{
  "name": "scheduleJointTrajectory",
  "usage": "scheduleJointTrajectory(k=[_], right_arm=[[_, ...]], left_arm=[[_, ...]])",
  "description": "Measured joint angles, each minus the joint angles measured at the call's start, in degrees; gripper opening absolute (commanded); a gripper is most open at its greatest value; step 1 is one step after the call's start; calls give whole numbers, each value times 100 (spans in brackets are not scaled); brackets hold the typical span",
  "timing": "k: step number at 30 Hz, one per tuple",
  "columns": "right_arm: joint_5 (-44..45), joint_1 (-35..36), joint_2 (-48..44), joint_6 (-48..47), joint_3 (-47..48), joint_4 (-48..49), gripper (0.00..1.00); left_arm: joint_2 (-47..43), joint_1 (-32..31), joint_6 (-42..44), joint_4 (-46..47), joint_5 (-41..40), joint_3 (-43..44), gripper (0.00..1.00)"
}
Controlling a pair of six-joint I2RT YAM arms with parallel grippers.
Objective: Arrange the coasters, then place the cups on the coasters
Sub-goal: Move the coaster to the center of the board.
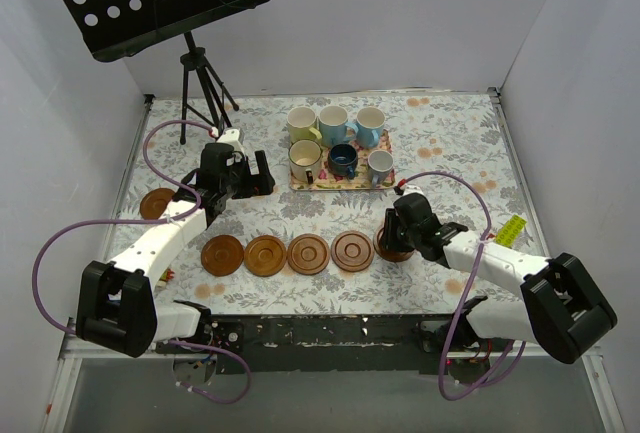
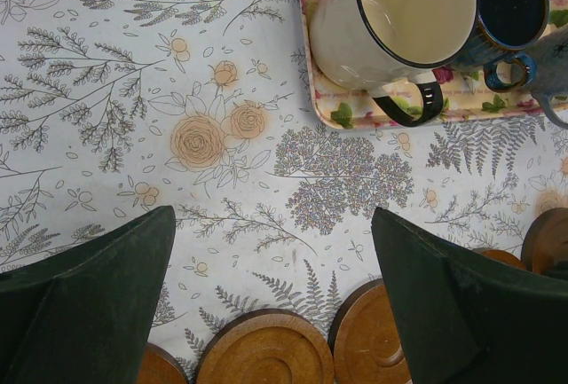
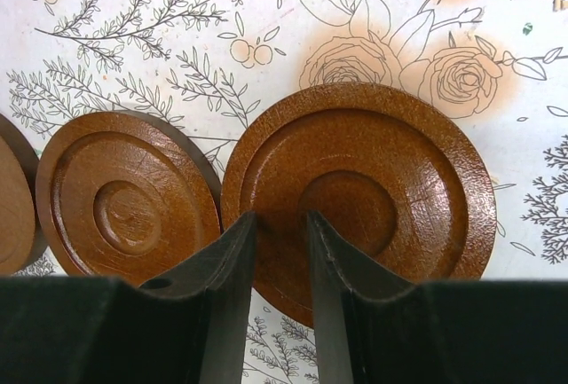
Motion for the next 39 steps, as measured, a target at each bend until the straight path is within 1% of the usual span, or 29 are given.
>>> scheduleJointTrajectory(k=[21, 39], right_arm=[[214, 190, -192, 319, -70, -232, 36], [485, 540, -385, 667, -125, -507, 36]], left_arm=[[0, 0, 0, 0, 22, 0, 93], [-2, 0, 0, 0, 28, 0, 93]])
